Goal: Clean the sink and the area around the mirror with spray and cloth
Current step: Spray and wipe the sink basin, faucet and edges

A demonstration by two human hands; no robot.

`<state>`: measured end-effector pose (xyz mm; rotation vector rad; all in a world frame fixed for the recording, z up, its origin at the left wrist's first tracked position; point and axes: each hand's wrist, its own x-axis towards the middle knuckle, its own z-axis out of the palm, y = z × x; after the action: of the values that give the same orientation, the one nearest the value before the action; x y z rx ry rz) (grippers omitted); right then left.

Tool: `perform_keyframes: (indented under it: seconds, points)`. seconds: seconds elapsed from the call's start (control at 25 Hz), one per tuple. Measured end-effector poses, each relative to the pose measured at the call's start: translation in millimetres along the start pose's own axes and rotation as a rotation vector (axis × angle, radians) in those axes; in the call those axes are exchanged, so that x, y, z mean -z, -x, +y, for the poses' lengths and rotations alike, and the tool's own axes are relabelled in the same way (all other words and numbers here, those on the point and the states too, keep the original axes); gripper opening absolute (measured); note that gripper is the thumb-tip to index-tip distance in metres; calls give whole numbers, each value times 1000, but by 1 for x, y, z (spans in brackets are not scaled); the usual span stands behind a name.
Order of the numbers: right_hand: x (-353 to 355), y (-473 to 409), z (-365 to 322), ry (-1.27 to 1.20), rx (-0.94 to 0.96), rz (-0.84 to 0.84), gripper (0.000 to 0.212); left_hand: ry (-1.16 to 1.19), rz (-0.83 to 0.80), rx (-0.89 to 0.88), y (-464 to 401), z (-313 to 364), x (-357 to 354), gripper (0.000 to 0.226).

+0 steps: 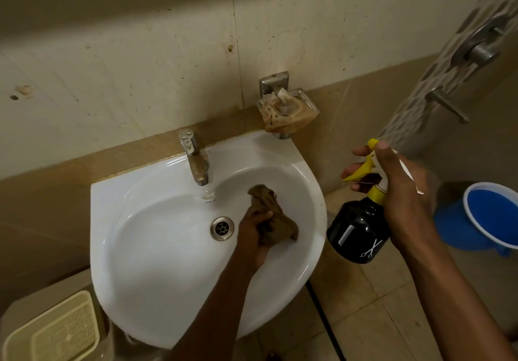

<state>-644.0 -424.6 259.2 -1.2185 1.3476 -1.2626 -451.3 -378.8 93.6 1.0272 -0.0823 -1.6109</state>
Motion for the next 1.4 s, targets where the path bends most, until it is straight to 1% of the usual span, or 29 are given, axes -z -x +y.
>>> perform_keyframes:
  seconds: [0.04,0.12,0.16,0.2,0.24,0.28,0.32,0.36,0.4,0.48,0.52,0.6,0.64,0.72,0.84,0.92,1.04,1.16,1.28,1.32,1.36,1.4]
  points:
    - [-2,2,0,3,-2,-9,38,-159,76,-24,0,-8,2,36]
    - [-6,3,0,13,-3,-20,34,-575,210,-94,-2,-12,0,22]
    - [-6,3,0,15,-4,-21,34,-817,237,-123,-3,-12,1,23]
    - [-6,3,0,16,-4,-20,34,-1039,240,-158,-6,-11,3,33]
    - [-6,4,-1,12,-3,-18,33,-1200,244,-222,-9,-11,4,46]
    - [-5,4,-1,8,-2,-12,33,-1271,240,-317,-11,-11,3,57]
    - [-4,4,-1,3,-1,-4,33,-1294,209,-410,-12,-12,0,64]
    - [-3,5,-1,1,1,3,33,-1316,160,-459,-13,-15,-5,65]
    - [-2,5,-2,-2,0,9,33,-1364,113,-442,-13,-18,-10,62]
    - [-2,7,-3,-6,-9,14,34,-1432,66,-308,-16,-18,-18,58]
    - [-1,8,-3,-8,-14,14,34,-1433,41,-251,-16,-15,-18,61]
    - [-5,10,-3,-13,-33,12,34,-1409,-50,-202,-3,-11,-10,72]
    - [-8,10,-2,-14,-49,11,34,-1379,-101,-201,7,-10,-6,74]
    - [-18,11,2,-5,-73,0,33,-1324,-178,-155,29,-7,1,71]
    - [-37,12,6,14,-66,-51,35,-1344,-308,-51,55,10,14,70]
    - [-47,17,6,-3,-62,-88,37,-1356,-383,26,71,27,33,63]
    - [-60,28,2,-17,-47,-130,37,-1411,-426,138,99,52,60,55]
    - [-68,39,-5,-18,-39,-149,39,-1548,-505,171,121,68,70,50]
    - [-64,48,-14,-20,-39,-140,39,-1683,-550,235,138,88,86,46]
    - [-59,49,-16,-22,-36,-124,39,-1702,-550,234,145,96,90,45]
    - [-53,50,-18,-20,-30,-103,39,-1673,-543,195,151,102,91,46]
    - [-46,50,-20,-14,-24,-83,39,-1572,-532,100,154,104,88,49]
